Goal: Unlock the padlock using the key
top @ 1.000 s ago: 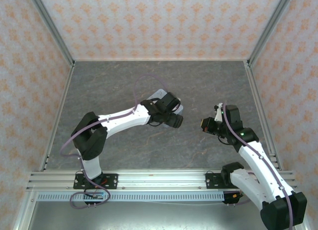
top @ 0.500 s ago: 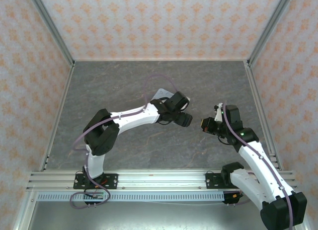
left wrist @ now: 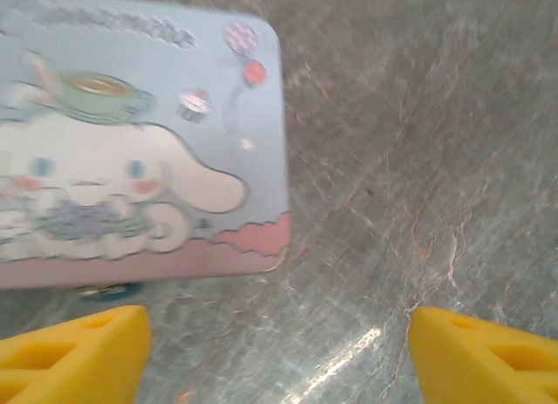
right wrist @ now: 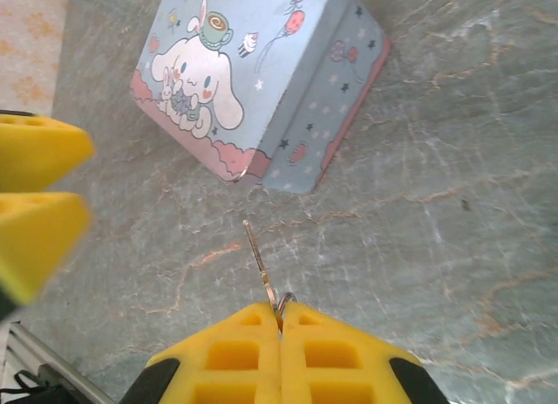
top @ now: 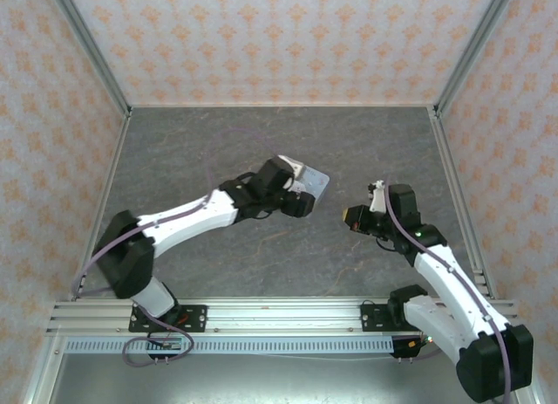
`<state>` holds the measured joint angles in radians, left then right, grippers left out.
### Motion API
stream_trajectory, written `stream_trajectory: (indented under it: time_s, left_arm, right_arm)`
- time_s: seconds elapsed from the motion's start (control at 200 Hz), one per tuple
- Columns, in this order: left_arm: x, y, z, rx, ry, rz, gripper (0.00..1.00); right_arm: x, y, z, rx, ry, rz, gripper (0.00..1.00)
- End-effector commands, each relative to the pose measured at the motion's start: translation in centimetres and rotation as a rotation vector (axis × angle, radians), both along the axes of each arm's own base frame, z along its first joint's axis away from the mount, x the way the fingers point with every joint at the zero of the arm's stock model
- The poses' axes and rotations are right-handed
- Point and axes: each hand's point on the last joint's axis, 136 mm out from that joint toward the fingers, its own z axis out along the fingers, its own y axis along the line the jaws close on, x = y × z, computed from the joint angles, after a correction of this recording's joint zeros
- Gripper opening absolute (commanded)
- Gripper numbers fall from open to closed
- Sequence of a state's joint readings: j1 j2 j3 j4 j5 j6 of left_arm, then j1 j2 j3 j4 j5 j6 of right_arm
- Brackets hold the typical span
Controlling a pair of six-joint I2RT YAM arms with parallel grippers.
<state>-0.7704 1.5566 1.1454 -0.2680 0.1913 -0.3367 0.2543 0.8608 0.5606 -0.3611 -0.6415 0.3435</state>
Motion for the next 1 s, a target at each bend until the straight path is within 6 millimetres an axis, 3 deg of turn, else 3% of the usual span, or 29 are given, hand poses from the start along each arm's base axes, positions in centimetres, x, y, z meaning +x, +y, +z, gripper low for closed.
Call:
stream_trajectory:
  time_s: [0.0, 0.22, 0.4, 0.616, 0.766, 0.996]
  left_arm:
    - [0.9, 2.4, 0.5, -0.047, -0.066, 0.081, 0.8]
    - [0.5, 5.4, -3.1, -0.148, 0.001, 0.128, 0.81]
    - [0.7, 5.0, -6.2, -0.195, 0.039, 0.102, 0.81]
    - [1.5, 4.5, -8.3, -0.187, 0.042, 0.088, 0.8]
    - [2.1, 4.1, -9.5, -0.19, 0.058, 0.082, 0.78]
    - [2.6, 3.5, -10.7, -0.182, 0.077, 0.077, 0.75]
  right_arm:
    - [1.6, 1.5, 1.3, 0.084, -0.062, 0.038, 0.01]
    - [4.4, 4.3, 1.5, 0.138, -0.073, 0.088, 0.01]
    - [7.3, 7.5, 1.3, 0.171, -0.07, 0.135, 0.01]
    - [10.2, 8.6, -0.6, 0.144, -0.037, 0.123, 0.0]
    - [10.7, 8.7, -2.7, 0.114, 0.018, 0.12, 0.0]
    - [9.2, 7.5, -6.4, 0.037, 0.112, 0.103, 0.0]
